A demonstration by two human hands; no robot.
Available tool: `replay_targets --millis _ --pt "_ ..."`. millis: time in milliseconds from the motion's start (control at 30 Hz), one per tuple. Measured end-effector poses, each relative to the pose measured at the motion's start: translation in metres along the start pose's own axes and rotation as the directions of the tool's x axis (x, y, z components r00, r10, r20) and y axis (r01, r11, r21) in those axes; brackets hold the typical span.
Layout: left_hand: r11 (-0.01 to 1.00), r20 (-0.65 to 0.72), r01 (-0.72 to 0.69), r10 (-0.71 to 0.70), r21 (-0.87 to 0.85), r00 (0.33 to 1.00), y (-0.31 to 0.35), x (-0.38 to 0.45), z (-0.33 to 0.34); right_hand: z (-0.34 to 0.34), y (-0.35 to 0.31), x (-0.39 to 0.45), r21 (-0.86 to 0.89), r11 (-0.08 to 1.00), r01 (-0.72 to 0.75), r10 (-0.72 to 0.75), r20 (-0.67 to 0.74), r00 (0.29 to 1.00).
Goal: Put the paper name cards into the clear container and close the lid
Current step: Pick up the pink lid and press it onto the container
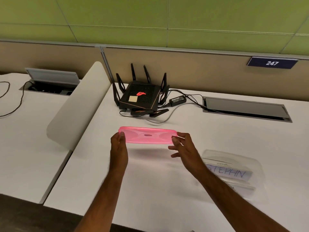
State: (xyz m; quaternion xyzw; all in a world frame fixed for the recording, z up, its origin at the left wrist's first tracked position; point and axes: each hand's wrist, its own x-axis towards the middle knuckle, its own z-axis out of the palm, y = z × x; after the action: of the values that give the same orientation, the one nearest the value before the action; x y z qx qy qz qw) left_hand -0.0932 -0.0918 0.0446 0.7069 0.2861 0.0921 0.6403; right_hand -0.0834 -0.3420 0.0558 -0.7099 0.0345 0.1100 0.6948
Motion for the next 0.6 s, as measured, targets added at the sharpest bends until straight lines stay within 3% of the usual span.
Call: replay_targets --millis 100,267,600 --pt "0.964 0.061 0.145 -0.135 -0.222 0.989 0.013 -0.007 0.017 -0.021 -0.002 -0.011 0.025 0.996 0.084 -0.083 -0.024 0.996" --pt "0.877 0.208 0.281 -0.214 -0.39 0.955 0.027 -0.017 0.037 -0.061 0.004 -0.031 0.01 0.988 0.157 -0.156 -0.052 0.986" --pt "0.917 0.109 0.182 -0.153 -0.355 0.982 0.029 -0.041 0.093 -0.114 0.025 -0.058 -0.236 0.926 0.296 -0.32 -0.071 0.945"
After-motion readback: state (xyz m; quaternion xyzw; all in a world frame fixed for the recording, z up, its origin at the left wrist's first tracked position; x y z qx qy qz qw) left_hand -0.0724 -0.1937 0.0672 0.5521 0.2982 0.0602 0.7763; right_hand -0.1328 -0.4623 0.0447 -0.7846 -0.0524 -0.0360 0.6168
